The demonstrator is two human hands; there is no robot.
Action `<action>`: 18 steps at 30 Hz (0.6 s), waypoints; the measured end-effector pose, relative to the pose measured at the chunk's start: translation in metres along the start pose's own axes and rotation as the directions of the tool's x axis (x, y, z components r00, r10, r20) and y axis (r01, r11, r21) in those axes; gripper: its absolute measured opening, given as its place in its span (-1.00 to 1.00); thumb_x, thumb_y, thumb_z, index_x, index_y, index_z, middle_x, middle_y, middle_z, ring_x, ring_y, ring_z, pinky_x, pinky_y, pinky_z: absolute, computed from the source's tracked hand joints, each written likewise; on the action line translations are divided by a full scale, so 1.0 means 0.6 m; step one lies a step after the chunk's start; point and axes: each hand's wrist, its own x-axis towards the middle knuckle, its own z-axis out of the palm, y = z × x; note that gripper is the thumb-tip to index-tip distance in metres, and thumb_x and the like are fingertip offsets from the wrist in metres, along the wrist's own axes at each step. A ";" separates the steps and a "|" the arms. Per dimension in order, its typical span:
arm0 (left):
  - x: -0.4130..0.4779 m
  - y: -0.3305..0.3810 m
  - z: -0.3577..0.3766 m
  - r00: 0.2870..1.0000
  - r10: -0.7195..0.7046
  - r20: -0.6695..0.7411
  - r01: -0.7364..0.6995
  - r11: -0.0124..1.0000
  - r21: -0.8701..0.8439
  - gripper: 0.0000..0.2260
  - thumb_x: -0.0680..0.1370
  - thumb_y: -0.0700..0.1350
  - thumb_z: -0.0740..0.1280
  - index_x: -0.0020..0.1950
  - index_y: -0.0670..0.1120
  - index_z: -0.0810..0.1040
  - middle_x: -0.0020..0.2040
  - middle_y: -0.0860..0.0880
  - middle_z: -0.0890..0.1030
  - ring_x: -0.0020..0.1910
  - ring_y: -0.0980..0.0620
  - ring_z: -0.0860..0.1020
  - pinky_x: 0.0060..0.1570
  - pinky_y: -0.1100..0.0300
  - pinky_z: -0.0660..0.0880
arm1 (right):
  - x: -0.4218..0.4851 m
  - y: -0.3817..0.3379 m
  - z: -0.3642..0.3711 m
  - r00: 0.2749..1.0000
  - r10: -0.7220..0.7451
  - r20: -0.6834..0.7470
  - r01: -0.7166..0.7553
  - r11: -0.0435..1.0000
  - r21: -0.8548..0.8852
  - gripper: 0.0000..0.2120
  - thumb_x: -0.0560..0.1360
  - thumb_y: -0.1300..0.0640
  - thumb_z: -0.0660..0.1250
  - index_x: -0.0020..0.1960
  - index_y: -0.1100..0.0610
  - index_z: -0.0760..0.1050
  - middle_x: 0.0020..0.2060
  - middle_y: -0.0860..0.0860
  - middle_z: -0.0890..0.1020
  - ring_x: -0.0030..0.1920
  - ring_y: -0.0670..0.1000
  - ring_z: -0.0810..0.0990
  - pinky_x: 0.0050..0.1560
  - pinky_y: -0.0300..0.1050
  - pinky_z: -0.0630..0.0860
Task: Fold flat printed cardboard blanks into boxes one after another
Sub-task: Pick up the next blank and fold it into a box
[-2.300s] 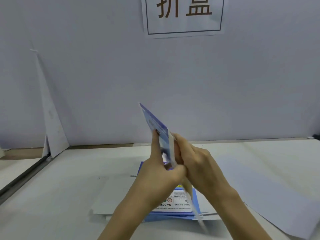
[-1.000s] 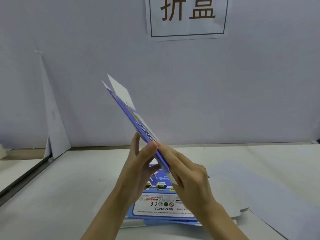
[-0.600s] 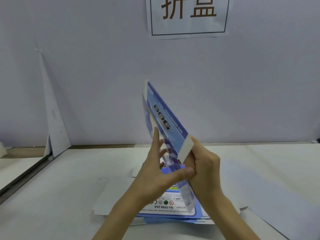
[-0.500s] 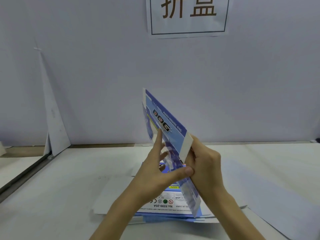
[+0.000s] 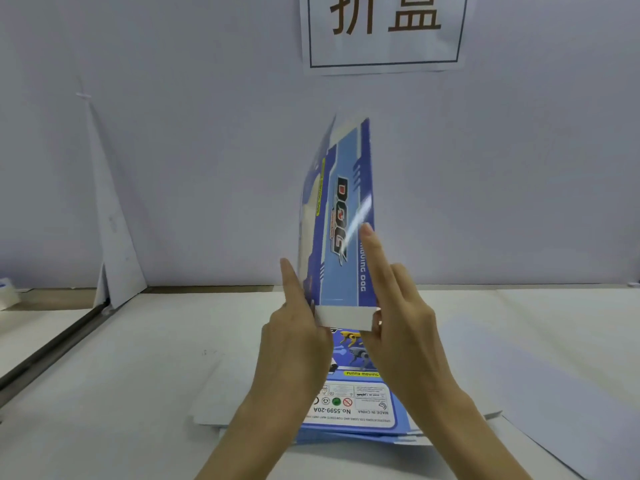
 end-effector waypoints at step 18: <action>-0.010 0.037 -0.042 0.987 0.011 0.160 0.067 0.876 -0.478 -0.38 0.10 0.35 0.54 0.05 0.12 0.49 -0.10 0.15 0.65 -0.16 0.24 0.63 -0.35 0.39 0.53 | -0.038 0.021 0.039 0.991 0.124 0.053 -0.130 0.983 0.129 -0.31 0.46 0.26 0.41 0.51 0.15 0.19 0.42 0.14 0.38 0.33 0.10 0.47 0.09 -0.13 0.58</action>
